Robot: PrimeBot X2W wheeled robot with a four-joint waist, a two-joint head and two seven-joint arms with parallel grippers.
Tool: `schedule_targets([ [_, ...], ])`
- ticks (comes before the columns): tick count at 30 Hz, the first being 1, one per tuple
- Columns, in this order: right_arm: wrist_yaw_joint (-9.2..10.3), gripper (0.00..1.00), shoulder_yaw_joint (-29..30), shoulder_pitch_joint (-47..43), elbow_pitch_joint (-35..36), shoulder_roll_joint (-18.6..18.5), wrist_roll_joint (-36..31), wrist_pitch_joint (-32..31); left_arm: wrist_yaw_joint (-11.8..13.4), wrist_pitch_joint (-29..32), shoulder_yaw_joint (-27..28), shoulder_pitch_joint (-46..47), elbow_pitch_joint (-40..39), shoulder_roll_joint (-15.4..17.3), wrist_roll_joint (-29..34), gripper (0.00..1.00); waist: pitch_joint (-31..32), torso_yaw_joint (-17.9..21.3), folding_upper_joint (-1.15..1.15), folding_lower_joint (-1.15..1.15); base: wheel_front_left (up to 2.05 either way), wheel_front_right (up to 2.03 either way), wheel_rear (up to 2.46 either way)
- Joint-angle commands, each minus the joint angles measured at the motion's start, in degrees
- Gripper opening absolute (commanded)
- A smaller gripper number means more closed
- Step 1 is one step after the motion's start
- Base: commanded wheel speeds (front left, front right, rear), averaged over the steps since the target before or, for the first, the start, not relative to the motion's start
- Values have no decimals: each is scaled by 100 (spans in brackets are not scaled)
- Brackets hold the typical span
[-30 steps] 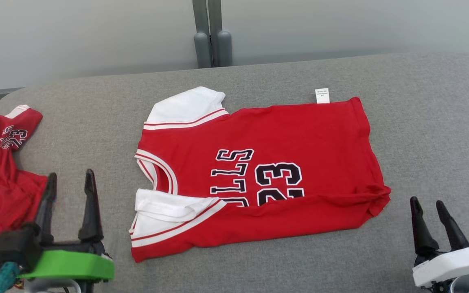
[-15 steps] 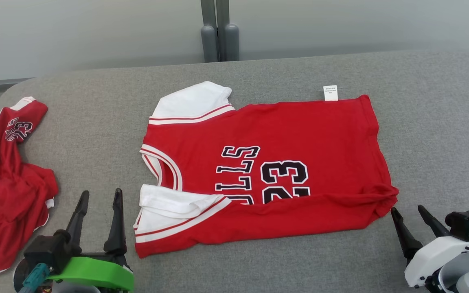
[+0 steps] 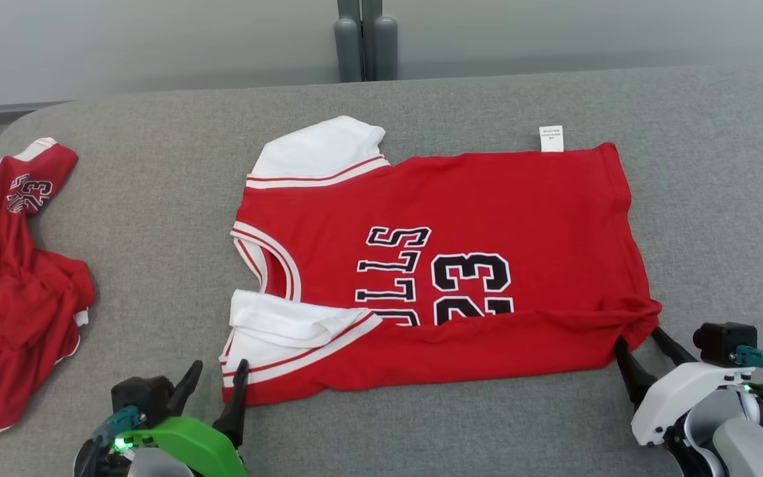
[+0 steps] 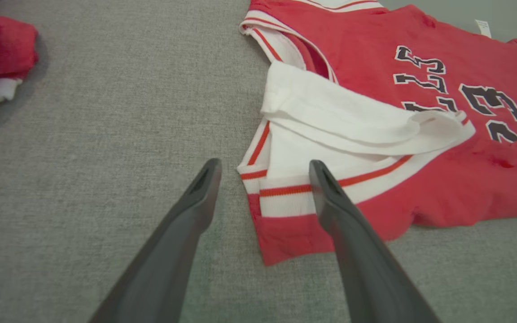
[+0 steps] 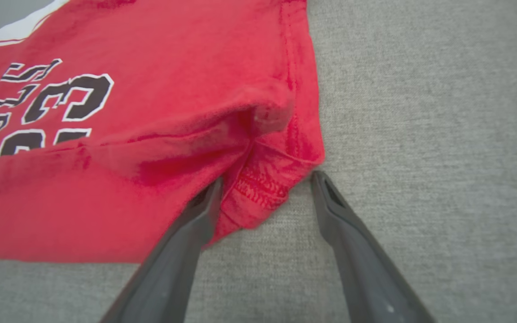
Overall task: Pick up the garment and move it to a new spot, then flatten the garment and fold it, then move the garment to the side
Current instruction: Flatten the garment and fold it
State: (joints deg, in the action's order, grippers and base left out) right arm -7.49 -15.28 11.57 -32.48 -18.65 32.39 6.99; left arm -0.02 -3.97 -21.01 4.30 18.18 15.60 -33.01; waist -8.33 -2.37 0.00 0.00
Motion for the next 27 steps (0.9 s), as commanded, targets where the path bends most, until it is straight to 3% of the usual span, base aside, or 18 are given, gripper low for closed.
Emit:
schedule_targets([
  [1,-1,100,-30,89,-54,7,61,24,-41,46,-39,146,85,-10,-40,100,-54,-17,0,0,0,0,0],
  [6,-1,97,-193,224,-224,29,191,42,-151,286,-152,262,381,-129,-168,100,-135,7,0,0,0,0,0],
  [7,-1,87,-222,239,-249,32,216,41,-151,328,-164,274,417,-110,-147,100,-142,12,0,0,0,0,0],
  [10,-1,75,-334,266,-338,47,318,74,-147,430,-178,293,525,-121,-220,100,-138,20,0,0,0,0,0],
  [12,-1,45,-397,286,-388,59,406,108,-163,460,-177,297,561,-125,-256,99,-118,19,0,0,0,0,0],
  [13,-1,37,-428,294,-413,60,438,124,-163,465,-174,300,577,-123,-271,87,-108,20,0,0,0,0,0],
  [14,-1,11,-471,304,-431,67,480,131,-160,481,-172,305,593,-117,-277,40,-93,21,0,0,0,0,0],
  [15,-1,0,-505,313,-445,67,523,142,-163,484,-163,311,598,-117,-298,26,-80,20,0,0,0,0,0],
  [16,-1,0,-548,322,-464,58,570,163,-167,461,-137,320,596,-119,-332,0,-64,18,0,0,0,0,0],
  [27,0,0,-577,-26,-152,-210,1230,415,-82,441,10,37,152,156,-449,0,210,25,0,0,0,0,0],
])
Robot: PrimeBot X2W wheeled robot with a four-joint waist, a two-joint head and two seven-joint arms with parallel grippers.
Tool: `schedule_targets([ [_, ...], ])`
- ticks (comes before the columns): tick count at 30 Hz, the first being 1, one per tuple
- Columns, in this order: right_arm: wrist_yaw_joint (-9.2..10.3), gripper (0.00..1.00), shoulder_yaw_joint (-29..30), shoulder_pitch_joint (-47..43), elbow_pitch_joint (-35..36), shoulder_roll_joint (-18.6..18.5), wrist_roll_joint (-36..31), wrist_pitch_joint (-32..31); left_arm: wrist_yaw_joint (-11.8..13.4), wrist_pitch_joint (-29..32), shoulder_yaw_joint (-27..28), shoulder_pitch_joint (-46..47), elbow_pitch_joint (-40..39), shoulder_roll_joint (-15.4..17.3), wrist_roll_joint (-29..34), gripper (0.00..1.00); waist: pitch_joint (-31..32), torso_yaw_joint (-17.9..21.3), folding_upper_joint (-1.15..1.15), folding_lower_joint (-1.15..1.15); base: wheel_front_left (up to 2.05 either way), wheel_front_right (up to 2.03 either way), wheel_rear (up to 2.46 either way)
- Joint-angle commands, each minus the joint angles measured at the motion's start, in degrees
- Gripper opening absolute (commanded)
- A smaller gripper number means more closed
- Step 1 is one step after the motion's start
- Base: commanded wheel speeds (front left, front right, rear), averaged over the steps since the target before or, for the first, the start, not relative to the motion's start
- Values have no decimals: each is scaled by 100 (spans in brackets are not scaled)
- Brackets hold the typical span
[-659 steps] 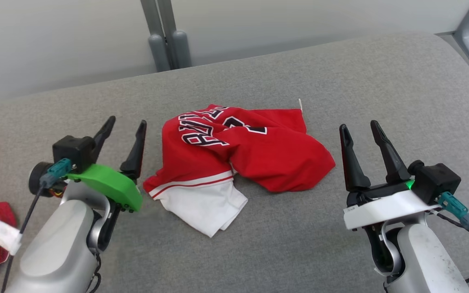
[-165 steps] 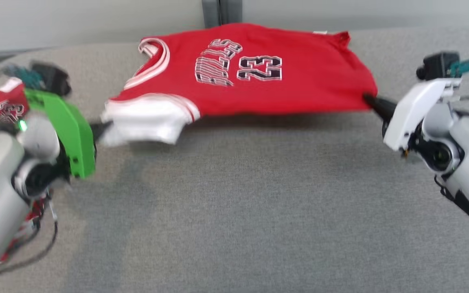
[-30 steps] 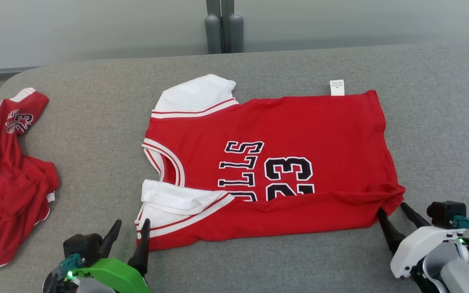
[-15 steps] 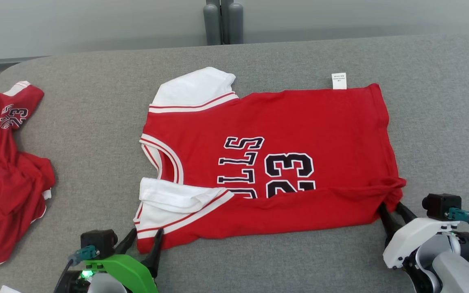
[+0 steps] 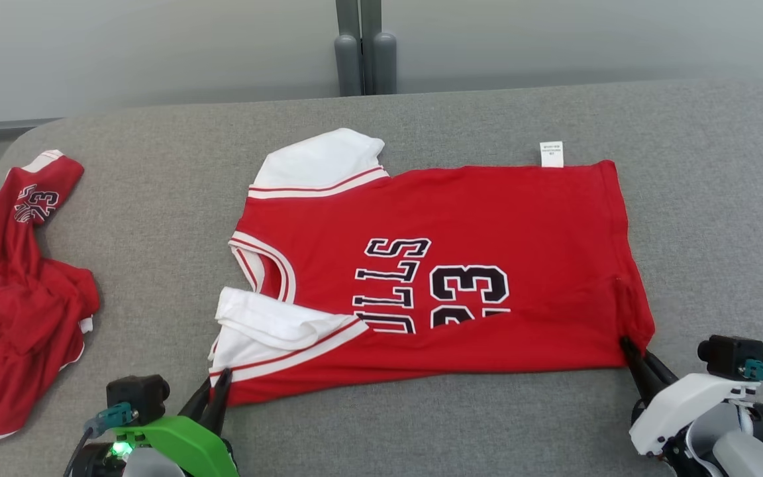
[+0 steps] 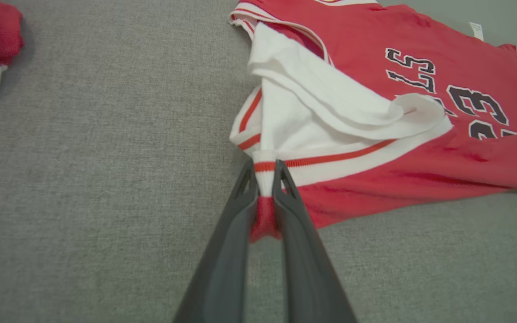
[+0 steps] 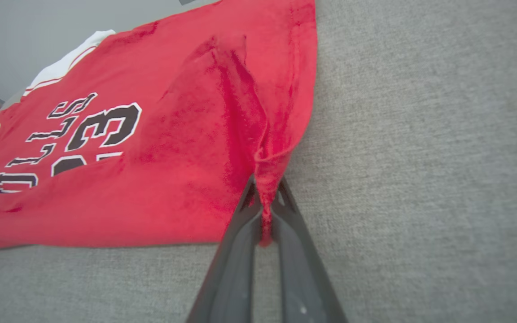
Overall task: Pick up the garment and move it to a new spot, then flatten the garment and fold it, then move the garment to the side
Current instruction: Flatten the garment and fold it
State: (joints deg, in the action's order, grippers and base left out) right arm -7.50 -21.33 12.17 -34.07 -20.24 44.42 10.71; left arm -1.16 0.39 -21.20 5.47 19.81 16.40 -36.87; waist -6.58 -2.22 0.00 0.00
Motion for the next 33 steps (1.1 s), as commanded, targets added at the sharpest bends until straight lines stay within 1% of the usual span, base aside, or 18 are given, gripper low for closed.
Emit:
schedule_targets([
  [1,4,0,70,-166,66,-116,69,53,56,42,34,-149,-92,115,-77,0,55,20,0,0,0,0,0],
  [5,6,0,219,-535,365,-244,284,31,179,276,4,-459,-426,266,-93,0,104,71,0,0,0,0,0],
  [10,7,0,483,-1070,730,-387,460,-117,364,549,-43,-873,-931,369,-114,0,106,115,0,0,0,0,0],
  [16,9,0,816,-1504,1003,-421,495,-395,567,796,-57,-1282,-1357,460,-225,0,47,194,0,0,0,0,0],
  [17,11,15,848,-1542,1035,-394,477,-474,582,836,-60,-1311,-1401,463,-231,0,41,201,0,0,0,0,0],
  [18,11,35,865,-1565,1058,-367,466,-541,582,862,-73,-1334,-1434,463,-243,0,39,205,0,0,0,0,0],
  [19,10,100,897,-1580,1085,-343,445,-615,595,906,-91,-1343,-1467,456,-262,27,43,209,0,0,0,0,0],
  [20,10,100,924,-1592,1105,-323,428,-661,606,943,-98,-1355,-1490,447,-291,100,49,212,0,0,0,0,0],
  [24,4,100,1060,-1611,1298,-244,361,-823,620,1045,-123,-1297,-1591,493,-258,100,85,225,0,0,0,0,0],
  [30,2,100,1435,-1728,1775,-327,272,-878,675,1018,-24,-1020,-1856,733,-56,100,194,233,0,0,0,0,0],
  [33,0,100,1611,-1689,2087,-286,243,-888,606,962,36,-735,-2043,779,-7,100,172,249,0,0,0,0,0],
])
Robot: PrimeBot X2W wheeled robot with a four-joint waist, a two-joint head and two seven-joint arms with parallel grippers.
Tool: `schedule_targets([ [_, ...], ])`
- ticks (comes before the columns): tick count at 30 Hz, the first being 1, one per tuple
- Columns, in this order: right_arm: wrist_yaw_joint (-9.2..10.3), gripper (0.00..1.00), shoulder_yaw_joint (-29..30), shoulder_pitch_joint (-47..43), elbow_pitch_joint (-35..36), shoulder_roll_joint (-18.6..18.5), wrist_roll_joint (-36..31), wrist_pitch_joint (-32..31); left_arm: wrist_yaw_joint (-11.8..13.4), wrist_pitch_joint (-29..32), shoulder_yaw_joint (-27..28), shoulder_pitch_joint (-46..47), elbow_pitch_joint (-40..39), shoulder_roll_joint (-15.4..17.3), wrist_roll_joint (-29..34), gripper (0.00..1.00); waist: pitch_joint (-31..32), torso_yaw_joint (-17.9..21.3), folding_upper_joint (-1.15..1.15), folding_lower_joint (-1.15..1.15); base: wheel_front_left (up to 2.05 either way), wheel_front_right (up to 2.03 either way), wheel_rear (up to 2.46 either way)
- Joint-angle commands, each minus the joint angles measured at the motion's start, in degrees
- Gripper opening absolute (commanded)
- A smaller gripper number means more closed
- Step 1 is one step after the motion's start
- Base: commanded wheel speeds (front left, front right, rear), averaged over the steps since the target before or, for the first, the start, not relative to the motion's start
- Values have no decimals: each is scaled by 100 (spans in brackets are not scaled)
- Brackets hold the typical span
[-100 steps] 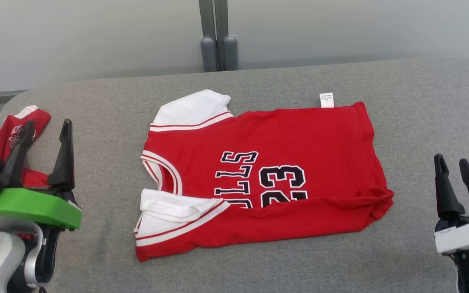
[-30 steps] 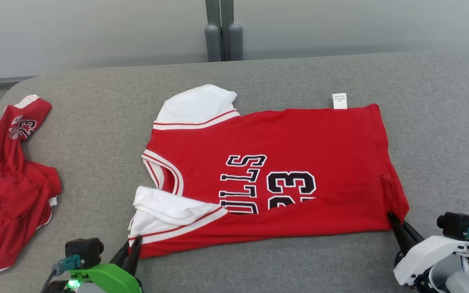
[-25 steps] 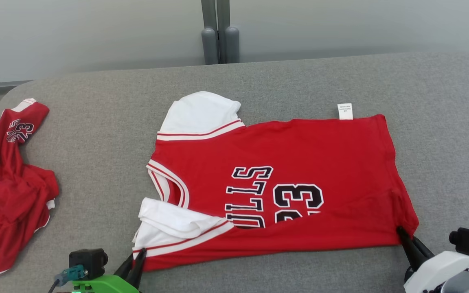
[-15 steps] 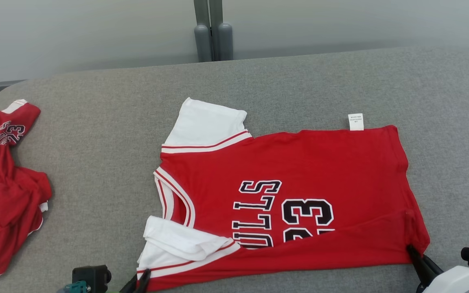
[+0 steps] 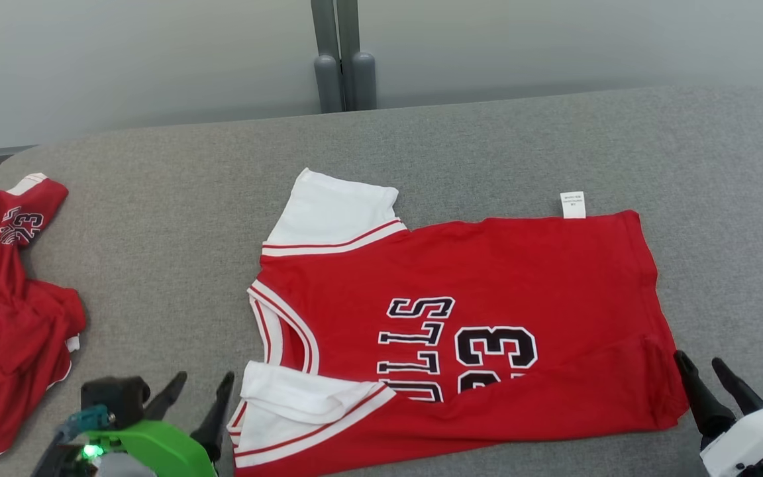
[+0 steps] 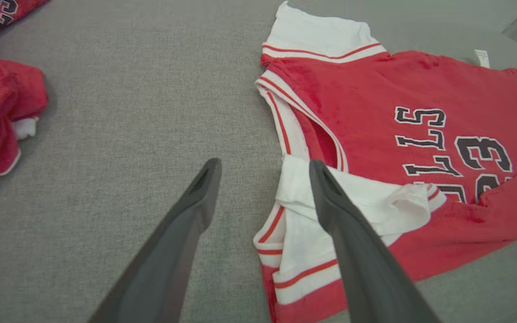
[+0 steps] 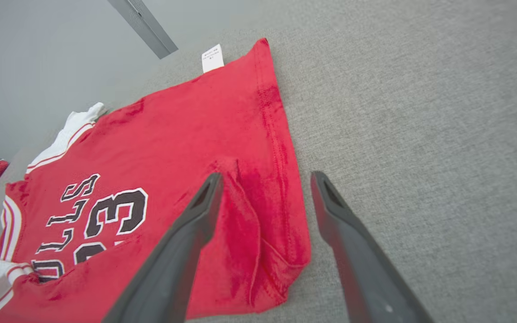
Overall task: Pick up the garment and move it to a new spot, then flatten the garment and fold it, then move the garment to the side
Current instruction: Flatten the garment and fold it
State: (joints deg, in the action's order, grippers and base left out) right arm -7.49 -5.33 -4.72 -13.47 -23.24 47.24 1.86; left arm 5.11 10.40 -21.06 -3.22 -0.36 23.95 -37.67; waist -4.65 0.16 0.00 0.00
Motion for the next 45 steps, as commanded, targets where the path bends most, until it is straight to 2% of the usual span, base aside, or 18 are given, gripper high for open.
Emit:
schedule_targets([
  [1,-1,100,82,77,106,-4,-115,-11,-60,-45,43,279,-55,36,83,100,-55,28,0,0,0,0,0],
  [4,-1,100,299,411,110,66,-365,-62,-189,52,17,710,78,171,166,100,-200,107,0,0,0,0,0],
  [9,0,100,427,1293,-205,280,-672,-212,-552,345,-12,1814,429,262,156,100,-606,223,0,0,0,0,0],
  [15,-1,100,420,2450,-790,449,-961,-330,-1011,907,-192,3322,1142,211,39,100,-1242,303,0,0,0,0,0],
  [19,-1,100,271,3142,-1152,516,-1051,-458,-1180,1201,-463,4290,1696,74,16,100,-1632,338,0,0,0,0,0],
  [26,-1,100,19,4036,-1760,589,-1186,-735,-1264,1667,-1167,5520,2376,-28,-392,100,-2127,458,0,0,0,0,0],
  [34,-1,100,-402,4605,-2090,691,-896,-1158,-1264,2006,-2375,6500,2611,401,-1076,100,-2521,680,0,0,0,0,0],
  [45,6,100,-955,4798,-2194,691,-498,-1084,-1264,1917,-3084,7150,3378,698,-1657,100,-2705,973,0,0,0,0,0],
])
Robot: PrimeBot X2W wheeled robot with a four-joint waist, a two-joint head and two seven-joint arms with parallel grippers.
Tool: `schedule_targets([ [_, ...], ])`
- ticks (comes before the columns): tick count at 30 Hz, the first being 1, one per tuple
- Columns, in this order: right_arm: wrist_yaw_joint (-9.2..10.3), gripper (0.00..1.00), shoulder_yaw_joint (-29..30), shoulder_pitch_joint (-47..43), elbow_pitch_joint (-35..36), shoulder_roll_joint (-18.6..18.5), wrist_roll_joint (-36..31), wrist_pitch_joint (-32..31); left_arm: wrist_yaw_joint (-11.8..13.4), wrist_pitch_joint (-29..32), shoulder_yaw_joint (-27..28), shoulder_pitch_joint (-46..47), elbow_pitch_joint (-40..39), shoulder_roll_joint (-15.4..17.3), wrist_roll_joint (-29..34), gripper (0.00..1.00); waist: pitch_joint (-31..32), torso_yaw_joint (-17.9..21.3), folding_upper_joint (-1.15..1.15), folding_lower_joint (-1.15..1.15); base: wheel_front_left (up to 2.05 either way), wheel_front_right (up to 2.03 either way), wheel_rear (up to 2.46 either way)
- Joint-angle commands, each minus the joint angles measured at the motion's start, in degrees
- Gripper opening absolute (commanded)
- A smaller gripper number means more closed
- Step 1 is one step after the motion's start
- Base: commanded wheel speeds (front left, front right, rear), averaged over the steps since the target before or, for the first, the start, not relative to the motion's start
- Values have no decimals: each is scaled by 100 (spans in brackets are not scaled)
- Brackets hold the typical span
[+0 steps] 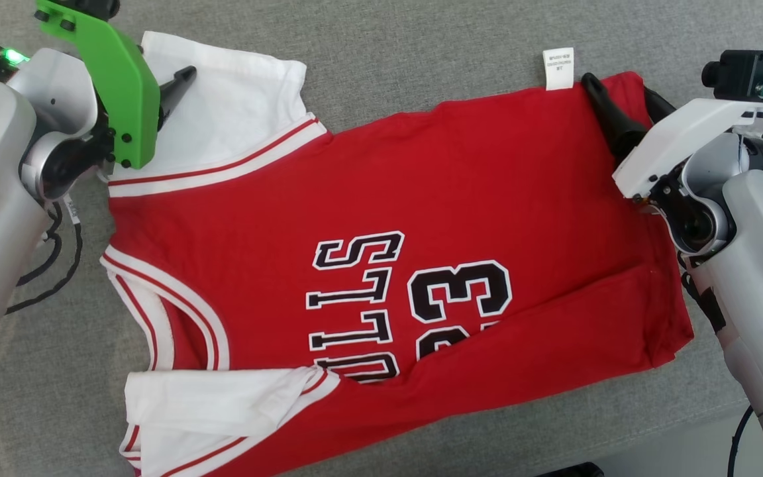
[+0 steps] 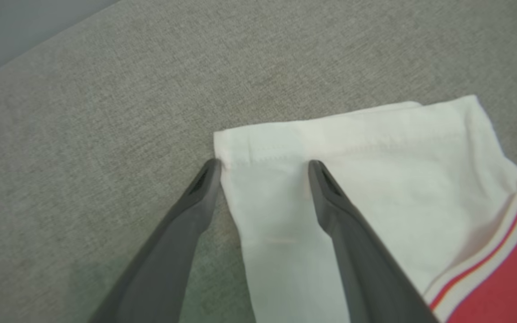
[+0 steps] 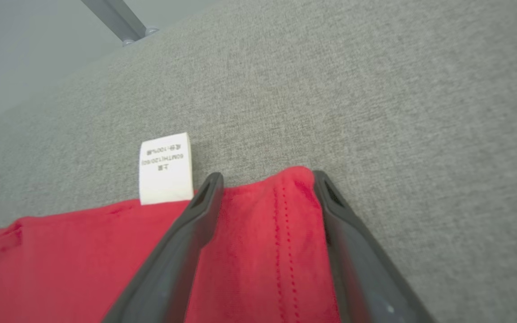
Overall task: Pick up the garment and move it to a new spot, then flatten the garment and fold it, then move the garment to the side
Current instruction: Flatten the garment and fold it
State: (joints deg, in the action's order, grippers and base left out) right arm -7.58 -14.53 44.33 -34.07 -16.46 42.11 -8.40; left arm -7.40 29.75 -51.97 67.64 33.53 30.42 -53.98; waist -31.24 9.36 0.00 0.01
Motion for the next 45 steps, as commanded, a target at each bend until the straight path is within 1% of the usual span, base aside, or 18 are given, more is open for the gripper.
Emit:
schedule_targets([
  [1,15,100,-84,-96,-138,-4,49,-19,-13,-69,-39,107,70,58,-64,100,-56,69,0,-1,0,0,0],
  [4,20,100,-173,-57,-175,-58,139,66,-11,-228,-168,243,286,91,-19,100,-94,92,0,-1,0,0,0],
  [8,21,100,-319,6,-280,-112,208,114,-1,-315,-361,367,545,94,-112,100,-155,91,0,-1,0,0,0],
  [9,21,100,-363,11,-296,-117,227,119,-2,-311,-409,374,562,69,-183,83,-160,88,0,-1,0,0,0],
  [10,21,83,-398,16,-310,-120,248,131,-2,-312,-442,387,569,51,-232,47,-159,84,0,-1,0,0,0],
  [11,21,52,-437,19,-322,-120,277,144,-2,-303,-485,406,568,28,-299,13,-151,76,0,-1,0,0,0],
  [12,20,35,-465,19,-333,-126,298,149,-2,-267,-531,415,557,14,-364,0,-137,67,0,-1,0,0,0],
  [13,18,13,-500,17,-347,-129,338,158,-2,-219,-604,420,528,15,-435,0,-112,55,0,-1,0,0,0],
  [14,16,0,-523,19,-353,-129,366,177,-2,-222,-664,432,510,34,-476,0,-85,46,0,-1,0,0,0],
  [16,12,0,-567,42,-326,-138,407,276,-2,-322,-742,503,472,84,-534,0,-22,29,0,-1,0,0,0],
  [22,11,0,-596,47,-353,-266,507,730,-2,-656,-923,582,505,82,-722,0,275,-53,0,-1,0,0,0],
  [29,11,0,-638,-154,-642,-342,602,1132,-2,-919,-1187,345,652,197,-955,0,804,-222,0,-1,0,0,0],
  [36,11,0,-694,-363,-900,-419,675,1435,-2,-1073,-1419,122,612,230,-1278,0,1254,-414,0,-1,0,0,0],
  [40,11,0,-811,-487,-930,-466,727,1496,-2,-1080,-1521,10,437,186,-1531,0,1500,-524,0,-1,0,0,0],
  [45,11,0,-1022,-677,-912,-593,801,1420,-2,-684,-1673,-148,91,270,-1947,0,1856,-641,0,-1,0,0,0],
])
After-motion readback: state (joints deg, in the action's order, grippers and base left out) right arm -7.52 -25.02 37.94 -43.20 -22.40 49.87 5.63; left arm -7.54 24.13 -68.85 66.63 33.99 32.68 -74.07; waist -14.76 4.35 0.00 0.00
